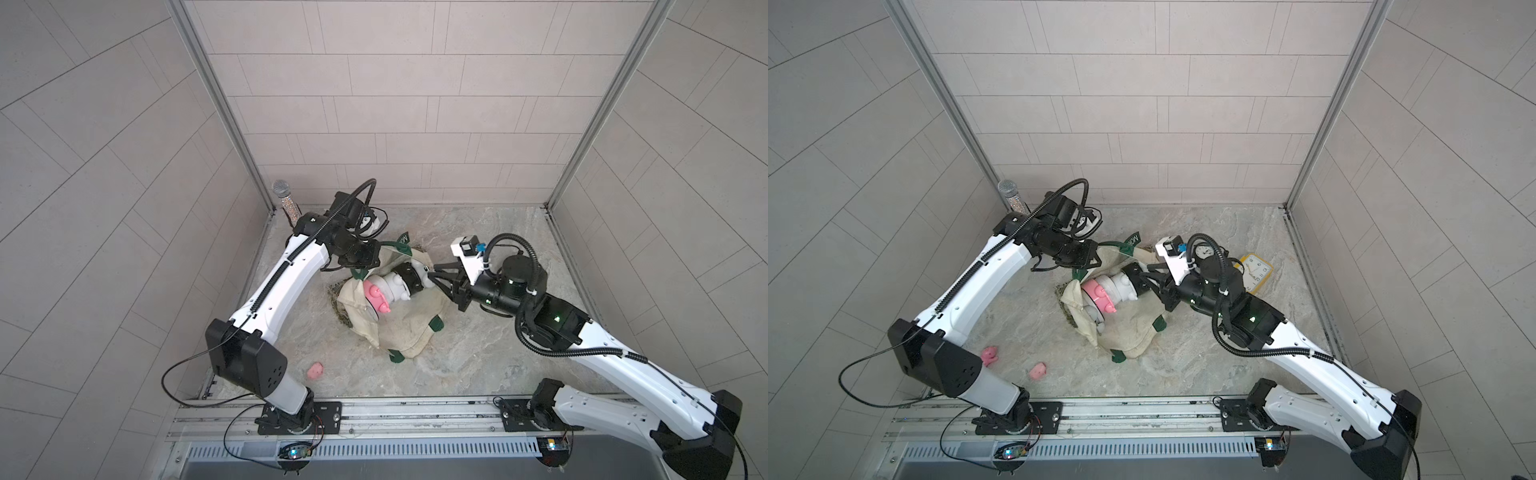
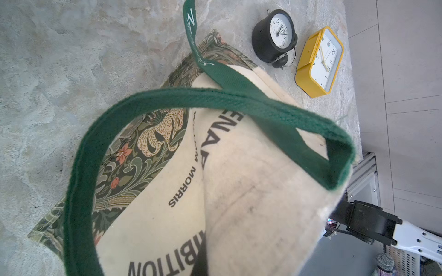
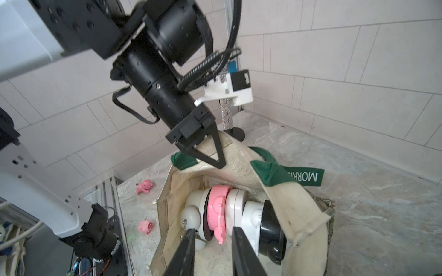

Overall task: Take the alarm clock out of the canvas bag
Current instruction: Pick up the alarm from the canvas bag.

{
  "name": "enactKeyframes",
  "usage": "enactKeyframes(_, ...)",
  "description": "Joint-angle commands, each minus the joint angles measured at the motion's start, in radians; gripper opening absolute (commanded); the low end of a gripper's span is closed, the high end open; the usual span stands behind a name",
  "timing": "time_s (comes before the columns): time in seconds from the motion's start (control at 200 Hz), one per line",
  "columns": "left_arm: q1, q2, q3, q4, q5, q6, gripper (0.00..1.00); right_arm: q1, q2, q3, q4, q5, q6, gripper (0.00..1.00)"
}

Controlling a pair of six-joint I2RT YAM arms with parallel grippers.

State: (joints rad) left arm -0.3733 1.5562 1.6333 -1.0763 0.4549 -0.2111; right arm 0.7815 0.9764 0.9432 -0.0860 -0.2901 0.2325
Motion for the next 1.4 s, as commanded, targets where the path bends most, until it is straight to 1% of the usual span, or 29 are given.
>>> enactKeyframes(0.0,0.007,-0.079,0.015,0.103,0.026,-0.028,0.0,0.071,0.029,-0.006,0.003,0.111,-0.109,0.28)
enactKeyframes(0.065,0.007,-0.08,0.01,0.107,0.022,-0.032,0.0,0.097,0.058,-0.016,0.015,0.163,-0.12,0.26)
enactKeyframes(0.19,0.007,-0.079,0.007,0.108,0.017,-0.037,0.0,0.114,0.116,-0.011,-0.004,0.206,-0.139,0.22)
enactKeyframes(0.295,0.008,-0.082,0.002,0.112,0.015,-0.042,0.0,0.139,0.168,-0.027,0.041,0.263,-0.115,0.17)
enactKeyframes(0.355,0.008,-0.081,0.002,0.114,0.01,-0.045,0.0,0.161,0.202,-0.036,0.075,0.293,-0.108,0.15)
enactKeyframes(0.41,0.009,-0.078,0.003,0.116,0.011,-0.048,0.0,0.182,0.234,-0.031,0.083,0.345,-0.105,0.15)
enactKeyframes(0.54,0.011,-0.074,0.003,0.117,0.015,-0.05,0.0,0.21,0.306,-0.021,0.101,0.403,-0.097,0.15)
enactKeyframes(0.731,0.016,-0.069,-0.001,0.115,0.015,-0.053,0.0,0.214,0.394,0.003,0.108,0.419,-0.084,0.15)
enactKeyframes(0.831,0.016,-0.067,-0.002,0.115,0.022,-0.054,0.0,0.214,0.439,0.021,0.096,0.452,-0.072,0.15)
enactKeyframes(0.996,0.016,-0.068,-0.004,0.115,0.024,-0.054,0.0,0.214,0.497,0.051,0.085,0.452,-0.038,0.19)
enactKeyframes(1.141,0.015,-0.067,-0.004,0.115,0.031,-0.054,0.0,0.215,0.537,0.062,0.123,0.394,-0.011,0.23)
enactKeyframes(1.276,0.015,-0.071,-0.007,0.115,0.034,-0.054,0.0,0.214,0.581,0.08,0.158,0.317,0.003,0.24)
enactKeyframes(1.396,0.014,-0.073,-0.01,0.113,0.037,-0.053,0.0,0.215,0.615,0.092,0.168,0.292,0.011,0.24)
